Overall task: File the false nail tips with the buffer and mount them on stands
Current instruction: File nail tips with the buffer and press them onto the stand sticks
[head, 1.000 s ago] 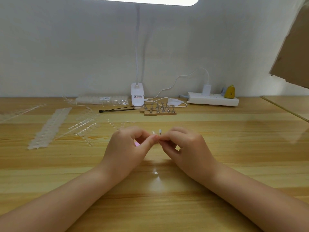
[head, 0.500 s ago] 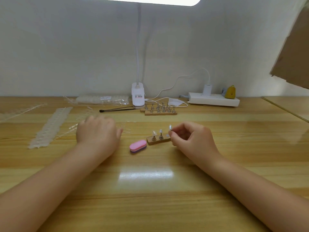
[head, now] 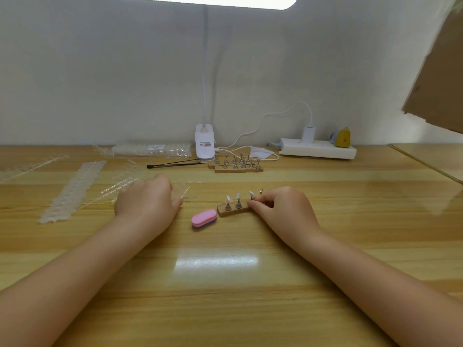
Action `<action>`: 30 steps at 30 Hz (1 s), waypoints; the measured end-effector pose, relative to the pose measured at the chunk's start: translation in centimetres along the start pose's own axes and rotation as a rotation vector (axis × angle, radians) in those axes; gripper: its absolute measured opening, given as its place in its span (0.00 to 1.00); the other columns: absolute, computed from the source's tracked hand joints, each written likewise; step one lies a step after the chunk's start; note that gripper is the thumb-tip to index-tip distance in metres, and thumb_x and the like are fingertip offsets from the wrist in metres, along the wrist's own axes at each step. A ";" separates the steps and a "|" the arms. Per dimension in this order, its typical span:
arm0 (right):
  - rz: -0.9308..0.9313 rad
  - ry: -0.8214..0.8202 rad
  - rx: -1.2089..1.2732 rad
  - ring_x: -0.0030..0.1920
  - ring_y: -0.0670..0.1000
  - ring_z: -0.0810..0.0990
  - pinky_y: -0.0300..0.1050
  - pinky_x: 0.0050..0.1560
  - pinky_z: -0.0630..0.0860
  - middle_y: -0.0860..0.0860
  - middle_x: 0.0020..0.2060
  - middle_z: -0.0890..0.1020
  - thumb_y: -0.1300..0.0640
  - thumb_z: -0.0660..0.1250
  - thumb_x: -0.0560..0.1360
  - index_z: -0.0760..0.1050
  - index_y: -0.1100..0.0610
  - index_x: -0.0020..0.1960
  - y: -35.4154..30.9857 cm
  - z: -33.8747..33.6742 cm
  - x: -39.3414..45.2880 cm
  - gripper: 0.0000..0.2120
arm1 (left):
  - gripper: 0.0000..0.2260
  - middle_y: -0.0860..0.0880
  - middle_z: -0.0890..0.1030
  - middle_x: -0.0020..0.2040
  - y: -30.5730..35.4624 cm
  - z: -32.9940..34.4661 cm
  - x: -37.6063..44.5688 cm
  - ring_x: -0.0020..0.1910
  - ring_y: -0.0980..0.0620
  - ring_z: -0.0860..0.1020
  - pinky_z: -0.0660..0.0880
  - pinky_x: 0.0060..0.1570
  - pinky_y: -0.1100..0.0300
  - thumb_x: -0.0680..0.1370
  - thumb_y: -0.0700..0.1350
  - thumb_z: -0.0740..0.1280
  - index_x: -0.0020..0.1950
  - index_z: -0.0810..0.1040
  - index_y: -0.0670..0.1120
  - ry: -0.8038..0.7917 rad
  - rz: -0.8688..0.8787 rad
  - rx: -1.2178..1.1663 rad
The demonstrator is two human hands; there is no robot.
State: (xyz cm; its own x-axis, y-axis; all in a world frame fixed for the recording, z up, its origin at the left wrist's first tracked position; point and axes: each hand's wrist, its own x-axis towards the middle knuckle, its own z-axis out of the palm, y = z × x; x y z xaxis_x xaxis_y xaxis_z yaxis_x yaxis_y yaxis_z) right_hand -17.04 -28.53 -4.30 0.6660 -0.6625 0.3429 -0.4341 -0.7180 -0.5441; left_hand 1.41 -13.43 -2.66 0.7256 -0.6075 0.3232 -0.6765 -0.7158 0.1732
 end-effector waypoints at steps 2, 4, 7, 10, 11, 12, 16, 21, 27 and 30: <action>-0.018 -0.002 -0.007 0.45 0.47 0.81 0.44 0.47 0.76 0.47 0.42 0.85 0.49 0.68 0.76 0.84 0.52 0.51 0.0 -0.1 -0.2 0.10 | 0.08 0.54 0.79 0.44 0.0 -0.1 -0.1 0.47 0.48 0.76 0.72 0.43 0.55 0.77 0.53 0.67 0.49 0.71 0.51 0.042 0.008 -0.168; -0.018 0.024 0.010 0.38 0.45 0.80 0.41 0.40 0.75 0.46 0.36 0.84 0.51 0.67 0.76 0.85 0.52 0.47 0.0 -0.4 -0.5 0.09 | 0.07 0.56 0.78 0.40 0.4 -0.3 -0.3 0.41 0.53 0.76 0.71 0.37 0.58 0.76 0.51 0.69 0.48 0.73 0.52 0.060 0.045 -0.411; -0.062 0.104 0.072 0.29 0.44 0.74 0.40 0.31 0.69 0.45 0.26 0.78 0.52 0.68 0.74 0.82 0.54 0.36 -0.4 -0.7 -1.2 0.11 | 0.07 0.52 0.80 0.39 1.6 -1.2 -0.8 0.38 0.57 0.78 0.72 0.37 0.66 0.74 0.46 0.72 0.49 0.77 0.52 -0.014 0.055 -0.868; -0.091 0.053 0.370 0.27 0.42 0.71 0.37 0.30 0.68 0.48 0.24 0.77 0.52 0.70 0.74 0.82 0.54 0.35 -1.6 -0.8 -1.8 0.10 | 0.06 0.54 0.82 0.35 3.0 -1.5 -2.0 0.35 0.63 0.80 0.72 0.35 0.74 0.74 0.41 0.72 0.48 0.80 0.51 -0.140 0.069 -1.130; -0.068 0.006 0.510 0.28 0.42 0.71 0.35 0.30 0.68 0.48 0.25 0.78 0.51 0.71 0.73 0.83 0.53 0.38 -2.0 -0.8 -2.0 0.08 | 0.06 0.55 0.82 0.34 3.3 -1.5 -2.4 0.34 0.63 0.79 0.72 0.34 0.74 0.74 0.40 0.71 0.47 0.81 0.50 -0.177 0.074 -1.166; -0.038 -0.039 0.634 0.28 0.41 0.71 0.33 0.30 0.68 0.47 0.25 0.78 0.51 0.72 0.73 0.84 0.52 0.41 -2.4 -0.8 -2.2 0.06 | 0.06 0.55 0.82 0.34 3.6 -1.4 -2.7 0.33 0.63 0.79 0.72 0.33 0.73 0.74 0.39 0.71 0.46 0.82 0.50 -0.212 0.075 -1.186; 0.046 -0.088 0.828 0.25 0.39 0.72 0.29 0.28 0.66 0.41 0.23 0.76 0.55 0.72 0.74 0.84 0.56 0.44 -2.8 -0.6 -2.4 0.05 | 0.08 0.52 0.81 0.35 4.2 -1.2 -3.6 0.32 0.59 0.79 0.73 0.31 0.70 0.74 0.36 0.69 0.43 0.82 0.48 -0.299 0.081 -1.227; 0.035 -0.093 0.848 0.25 0.38 0.73 0.28 0.28 0.67 0.41 0.24 0.77 0.57 0.73 0.73 0.83 0.59 0.42 -3.0 -0.8 -2.6 0.05 | 0.03 0.52 0.80 0.32 4.5 -1.1 -4.3 0.31 0.59 0.77 0.72 0.30 0.70 0.75 0.42 0.70 0.42 0.81 0.48 -0.186 0.159 -1.201; -0.095 -0.005 0.683 0.27 0.43 0.67 0.35 0.30 0.66 0.47 0.23 0.73 0.58 0.73 0.73 0.83 0.56 0.37 -3.5 -0.8 -3.2 0.06 | 0.07 0.57 0.77 0.30 4.4 -1.4 -5.1 0.32 0.56 0.74 0.72 0.36 0.56 0.75 0.49 0.66 0.37 0.78 0.52 0.290 0.485 -0.461; -0.126 0.000 0.626 0.26 0.43 0.66 0.36 0.30 0.64 0.48 0.23 0.71 0.60 0.72 0.73 0.82 0.57 0.36 -3.6 -0.8 -3.2 0.07 | 0.09 0.56 0.76 0.31 4.3 -1.4 -5.1 0.31 0.52 0.73 0.69 0.36 0.56 0.73 0.50 0.62 0.36 0.78 0.49 0.331 0.593 -0.323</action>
State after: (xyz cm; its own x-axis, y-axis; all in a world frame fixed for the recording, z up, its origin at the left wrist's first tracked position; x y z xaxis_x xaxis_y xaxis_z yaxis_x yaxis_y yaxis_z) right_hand -18.09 -23.94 -2.86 0.6886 -0.5814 0.4334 0.0843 -0.5294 -0.8442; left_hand -5.44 -12.93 -2.26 0.1871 -0.6876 0.7015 -0.9823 -0.1333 0.1314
